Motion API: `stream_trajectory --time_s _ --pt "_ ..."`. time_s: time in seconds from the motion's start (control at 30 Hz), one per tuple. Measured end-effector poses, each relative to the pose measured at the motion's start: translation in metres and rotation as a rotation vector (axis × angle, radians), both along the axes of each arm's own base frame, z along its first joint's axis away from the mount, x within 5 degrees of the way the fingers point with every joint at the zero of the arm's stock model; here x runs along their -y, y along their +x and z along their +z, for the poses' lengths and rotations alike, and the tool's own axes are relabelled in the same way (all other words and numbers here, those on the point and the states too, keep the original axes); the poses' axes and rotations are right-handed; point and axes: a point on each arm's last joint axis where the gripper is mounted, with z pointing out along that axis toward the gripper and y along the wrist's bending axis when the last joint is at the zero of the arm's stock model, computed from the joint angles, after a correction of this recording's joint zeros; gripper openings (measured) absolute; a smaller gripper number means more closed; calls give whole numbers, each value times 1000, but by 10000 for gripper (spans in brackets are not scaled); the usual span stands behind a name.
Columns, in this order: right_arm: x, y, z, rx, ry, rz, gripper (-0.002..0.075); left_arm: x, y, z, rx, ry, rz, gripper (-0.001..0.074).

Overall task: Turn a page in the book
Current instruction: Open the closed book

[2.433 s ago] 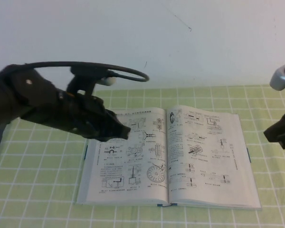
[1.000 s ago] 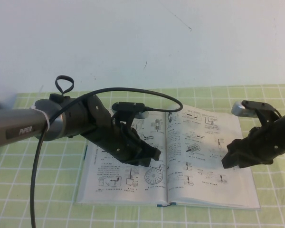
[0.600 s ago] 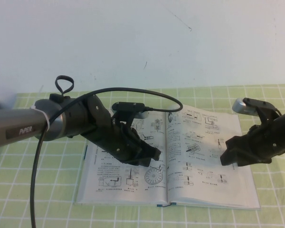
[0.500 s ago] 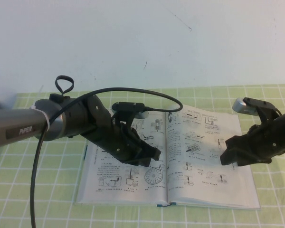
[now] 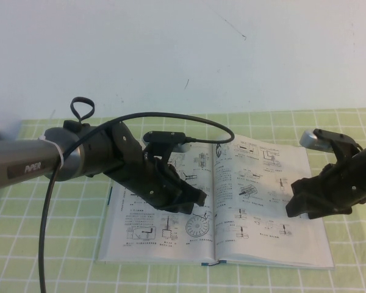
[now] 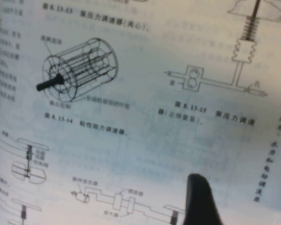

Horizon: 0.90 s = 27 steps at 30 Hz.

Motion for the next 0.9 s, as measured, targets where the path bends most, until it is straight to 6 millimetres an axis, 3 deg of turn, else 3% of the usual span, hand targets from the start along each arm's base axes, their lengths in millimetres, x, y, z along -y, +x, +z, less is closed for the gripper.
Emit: stream_trajectory --time_s 0.9 --pt "-3 -3 1 -39 41 -4 396 0 0 0 -3 -6 6 -4"
